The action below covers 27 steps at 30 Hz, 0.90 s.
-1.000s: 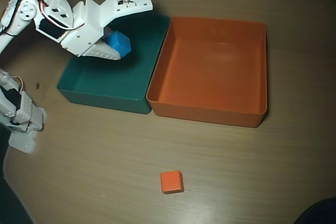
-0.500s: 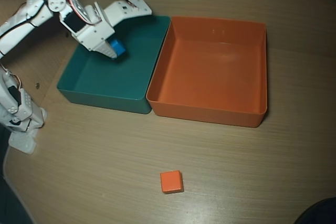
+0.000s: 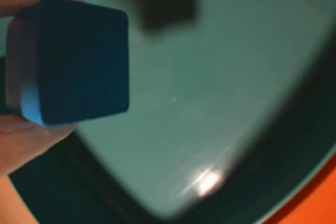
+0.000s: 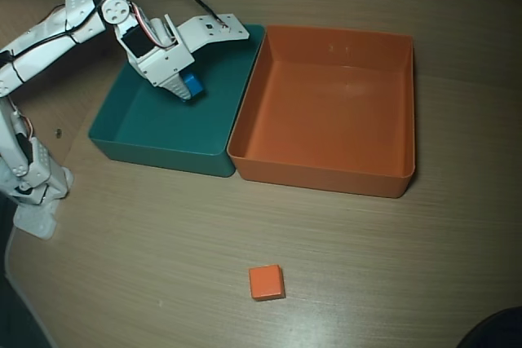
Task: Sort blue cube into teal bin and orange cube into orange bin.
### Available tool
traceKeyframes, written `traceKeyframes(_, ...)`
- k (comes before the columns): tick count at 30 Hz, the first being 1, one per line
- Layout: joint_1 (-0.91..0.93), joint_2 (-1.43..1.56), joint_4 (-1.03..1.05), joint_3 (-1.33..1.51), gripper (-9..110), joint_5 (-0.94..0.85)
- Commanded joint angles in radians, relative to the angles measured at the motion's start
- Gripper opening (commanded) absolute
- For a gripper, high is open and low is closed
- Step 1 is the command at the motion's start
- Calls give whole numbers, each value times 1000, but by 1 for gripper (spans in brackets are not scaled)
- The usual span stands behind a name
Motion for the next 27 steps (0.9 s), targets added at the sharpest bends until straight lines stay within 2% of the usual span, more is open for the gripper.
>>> traceKeyframes(1, 11, 18, -6, -66, 6, -3)
traceKeyframes(5, 11, 20, -3, -66, 20, -3)
traceKeyframes(11, 12, 23, -2, -66, 31, -3)
traceKeyframes(22, 41, 37, -9, -83, 30, -3)
traceKeyframes(27, 78, 78, -11, -84, 17, -3)
